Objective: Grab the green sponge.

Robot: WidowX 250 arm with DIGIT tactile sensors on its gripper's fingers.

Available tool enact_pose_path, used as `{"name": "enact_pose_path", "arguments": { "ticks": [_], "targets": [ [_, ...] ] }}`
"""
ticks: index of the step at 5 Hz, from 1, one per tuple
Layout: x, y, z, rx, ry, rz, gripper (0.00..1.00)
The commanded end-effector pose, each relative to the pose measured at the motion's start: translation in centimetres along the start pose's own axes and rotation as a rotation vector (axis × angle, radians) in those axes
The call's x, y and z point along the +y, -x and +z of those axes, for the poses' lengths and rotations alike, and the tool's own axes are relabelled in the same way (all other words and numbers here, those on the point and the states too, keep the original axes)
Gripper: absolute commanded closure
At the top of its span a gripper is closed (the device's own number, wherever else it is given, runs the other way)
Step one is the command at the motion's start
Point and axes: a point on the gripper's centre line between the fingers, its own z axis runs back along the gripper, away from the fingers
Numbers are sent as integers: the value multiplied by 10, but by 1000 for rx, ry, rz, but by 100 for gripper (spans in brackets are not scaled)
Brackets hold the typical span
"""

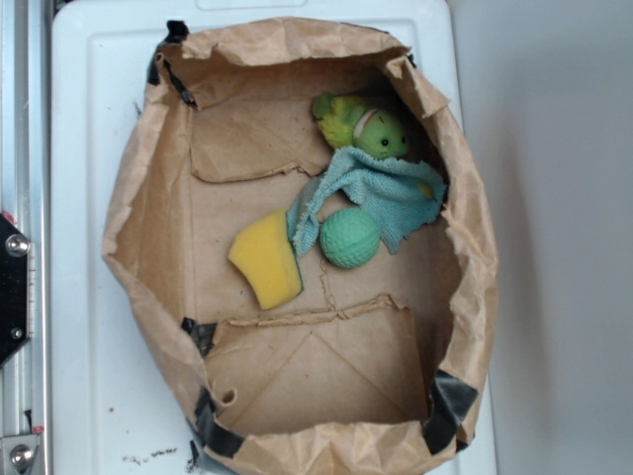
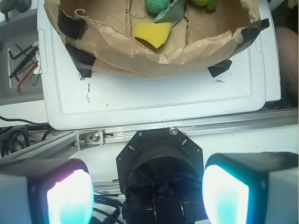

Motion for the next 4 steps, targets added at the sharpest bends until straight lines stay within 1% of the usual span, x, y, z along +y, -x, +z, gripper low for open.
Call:
{"name": "enact_pose_path", "arguments": {
  "ticks": [1, 2, 3, 4],
  "targets": [
    [0, 0, 0, 0, 0, 0, 0],
    [5, -42, -21, -48, -25, 98, 0],
    [17, -68, -37, -97, -21, 138, 0],
    [21, -98, -57, -131, -11, 171, 0]
  ]
}}
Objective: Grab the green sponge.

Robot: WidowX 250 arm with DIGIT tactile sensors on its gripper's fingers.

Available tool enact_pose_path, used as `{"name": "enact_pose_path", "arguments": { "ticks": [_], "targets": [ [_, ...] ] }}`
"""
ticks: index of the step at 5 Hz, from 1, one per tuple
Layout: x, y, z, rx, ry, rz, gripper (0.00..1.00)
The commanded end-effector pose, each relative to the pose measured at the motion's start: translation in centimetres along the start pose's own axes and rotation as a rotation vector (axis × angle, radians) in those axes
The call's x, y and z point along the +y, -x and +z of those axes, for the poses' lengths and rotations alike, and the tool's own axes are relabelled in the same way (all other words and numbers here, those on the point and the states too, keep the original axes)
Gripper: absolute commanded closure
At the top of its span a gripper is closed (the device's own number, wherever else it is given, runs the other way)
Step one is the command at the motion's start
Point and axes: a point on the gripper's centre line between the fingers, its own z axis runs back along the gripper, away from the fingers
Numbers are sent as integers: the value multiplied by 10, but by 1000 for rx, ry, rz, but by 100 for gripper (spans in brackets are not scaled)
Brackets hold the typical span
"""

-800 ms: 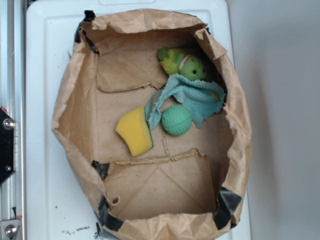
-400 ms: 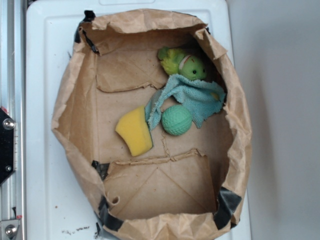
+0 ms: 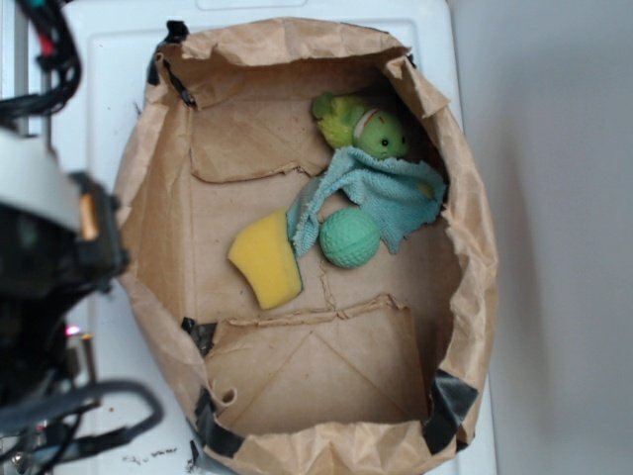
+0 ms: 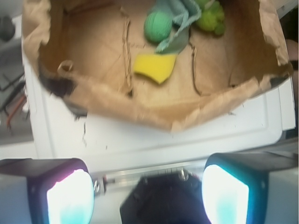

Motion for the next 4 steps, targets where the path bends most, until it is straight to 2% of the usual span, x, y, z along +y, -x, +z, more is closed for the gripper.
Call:
{"name": "enact_pose_path", "arguments": {
  "ticks": [1, 2, 3, 4],
  "targets": [
    [6, -51, -42, -45, 7, 116, 0],
    [6, -67, -67, -24, -12, 314, 0],
    [4, -55, -92, -53, -89, 349, 0],
    [-3, -59, -112, -8, -104, 367, 0]
  ]
}}
